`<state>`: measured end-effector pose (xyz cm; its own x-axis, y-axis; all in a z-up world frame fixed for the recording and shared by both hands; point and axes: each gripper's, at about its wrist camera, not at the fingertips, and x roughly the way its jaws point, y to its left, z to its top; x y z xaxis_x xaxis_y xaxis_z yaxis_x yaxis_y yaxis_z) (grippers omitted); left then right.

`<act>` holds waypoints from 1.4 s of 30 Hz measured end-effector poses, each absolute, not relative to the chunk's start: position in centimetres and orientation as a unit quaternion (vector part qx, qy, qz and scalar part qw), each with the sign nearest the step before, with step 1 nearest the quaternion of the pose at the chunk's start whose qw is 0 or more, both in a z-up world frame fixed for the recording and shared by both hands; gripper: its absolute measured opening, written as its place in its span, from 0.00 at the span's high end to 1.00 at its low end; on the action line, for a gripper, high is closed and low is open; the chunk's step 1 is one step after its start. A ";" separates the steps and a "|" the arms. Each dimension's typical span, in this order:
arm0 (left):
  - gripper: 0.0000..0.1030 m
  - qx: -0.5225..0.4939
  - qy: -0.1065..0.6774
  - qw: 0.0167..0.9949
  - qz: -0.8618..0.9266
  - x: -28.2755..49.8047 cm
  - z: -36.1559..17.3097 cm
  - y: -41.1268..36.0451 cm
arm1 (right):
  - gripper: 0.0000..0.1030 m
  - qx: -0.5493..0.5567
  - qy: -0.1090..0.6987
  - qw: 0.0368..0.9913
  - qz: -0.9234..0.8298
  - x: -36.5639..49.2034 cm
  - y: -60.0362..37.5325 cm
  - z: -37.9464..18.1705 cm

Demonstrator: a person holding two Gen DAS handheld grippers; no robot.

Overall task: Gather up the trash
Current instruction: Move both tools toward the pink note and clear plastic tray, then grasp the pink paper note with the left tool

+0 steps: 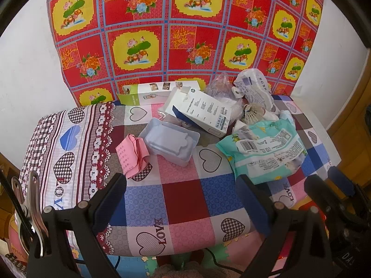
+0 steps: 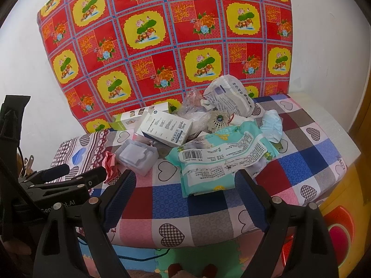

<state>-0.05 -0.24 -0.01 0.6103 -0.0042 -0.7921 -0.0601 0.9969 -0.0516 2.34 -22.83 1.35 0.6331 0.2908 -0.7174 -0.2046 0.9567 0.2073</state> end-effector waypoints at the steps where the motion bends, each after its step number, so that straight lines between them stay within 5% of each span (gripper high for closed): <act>1: 0.05 -0.037 0.441 0.897 0.015 0.0 0.0 -0.3 | 0.13 0.053 0.406 0.902 0.137 2.3 -22.8 1.3; 42: 0.05 -0.110 0.468 0.867 0.131 1.0 -3.1 6.4 | 0.13 0.048 0.417 0.891 0.175 4.6 -26.4 -1.7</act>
<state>1.02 6.38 -3.08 0.5270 0.1234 -0.8409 -0.3299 0.9415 -0.0685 4.58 -26.36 -1.70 0.5909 0.3520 -0.7259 -0.2713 0.9341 0.2320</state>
